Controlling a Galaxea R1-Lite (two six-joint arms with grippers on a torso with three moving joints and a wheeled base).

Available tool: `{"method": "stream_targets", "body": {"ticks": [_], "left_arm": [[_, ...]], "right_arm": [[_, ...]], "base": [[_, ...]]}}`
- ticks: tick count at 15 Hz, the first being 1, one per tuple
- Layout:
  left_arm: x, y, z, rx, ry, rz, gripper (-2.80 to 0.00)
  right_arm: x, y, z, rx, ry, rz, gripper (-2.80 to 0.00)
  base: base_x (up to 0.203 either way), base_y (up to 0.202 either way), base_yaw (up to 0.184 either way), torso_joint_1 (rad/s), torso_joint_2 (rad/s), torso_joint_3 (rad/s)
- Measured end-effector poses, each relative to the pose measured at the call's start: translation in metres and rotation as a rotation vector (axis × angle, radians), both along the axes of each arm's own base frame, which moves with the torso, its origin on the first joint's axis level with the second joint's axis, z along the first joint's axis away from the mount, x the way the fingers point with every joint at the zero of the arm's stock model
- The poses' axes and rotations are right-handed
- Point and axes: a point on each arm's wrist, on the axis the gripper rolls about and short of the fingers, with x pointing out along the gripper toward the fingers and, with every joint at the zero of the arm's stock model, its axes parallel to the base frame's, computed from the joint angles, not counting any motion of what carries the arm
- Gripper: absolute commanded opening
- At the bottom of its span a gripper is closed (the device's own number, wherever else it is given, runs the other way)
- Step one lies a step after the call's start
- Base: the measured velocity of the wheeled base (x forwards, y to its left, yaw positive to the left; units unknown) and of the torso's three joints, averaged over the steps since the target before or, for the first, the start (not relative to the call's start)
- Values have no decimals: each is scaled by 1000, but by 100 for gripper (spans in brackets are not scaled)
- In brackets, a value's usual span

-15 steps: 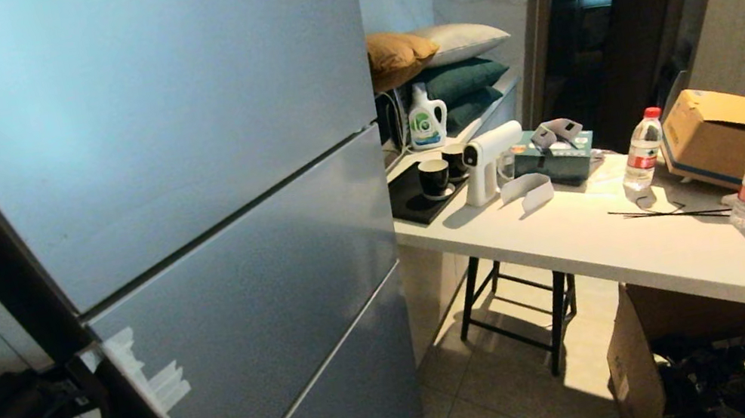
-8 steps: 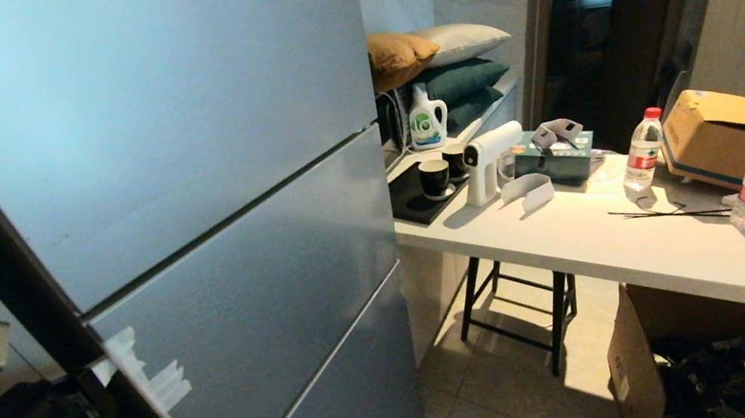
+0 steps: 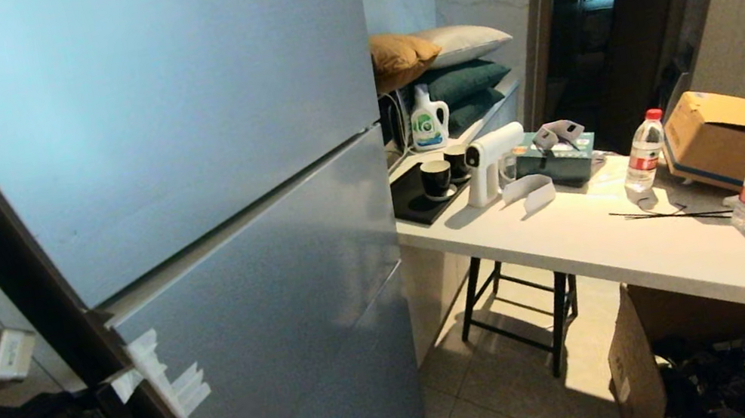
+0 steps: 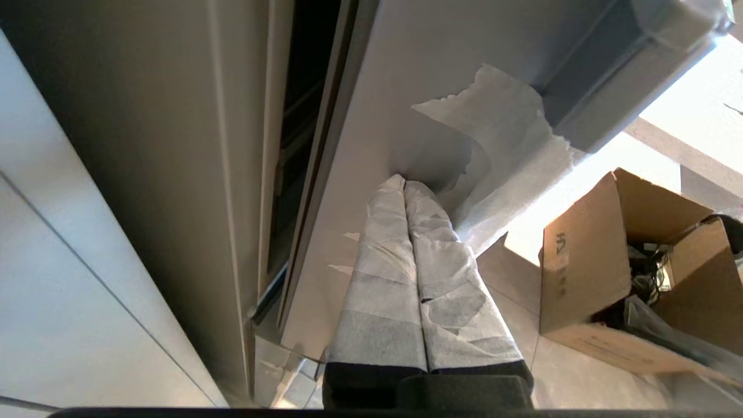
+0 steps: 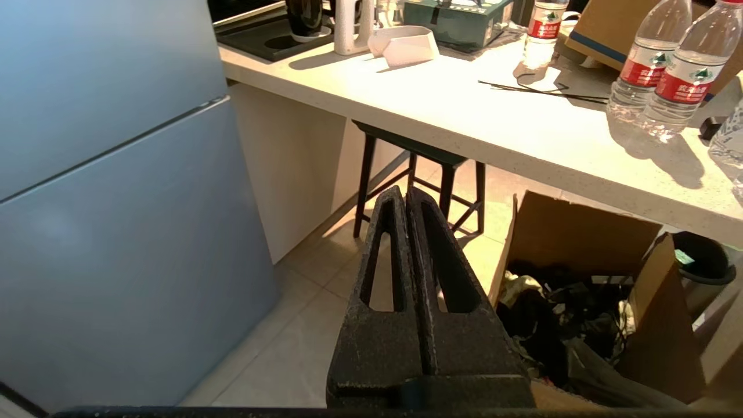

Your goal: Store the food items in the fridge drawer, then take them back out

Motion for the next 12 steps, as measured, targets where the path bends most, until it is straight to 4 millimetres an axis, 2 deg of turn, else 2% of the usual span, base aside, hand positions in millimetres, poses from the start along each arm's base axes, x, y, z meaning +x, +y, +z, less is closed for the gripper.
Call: {"method": "stream_targets", "body": {"ticks": [8, 12], "left_arm": [[-17, -18, 0, -20, -44, -168, -280], [-41, -28, 0, -51, -65, -338, -280]], "right_arm": [[0, 0, 0, -5, 0, 2, -280], [0, 0, 0, -5, 0, 2, -280]], "base": [[0, 0, 0, 0, 0, 0], [0, 0, 0, 0, 0, 0]]}}
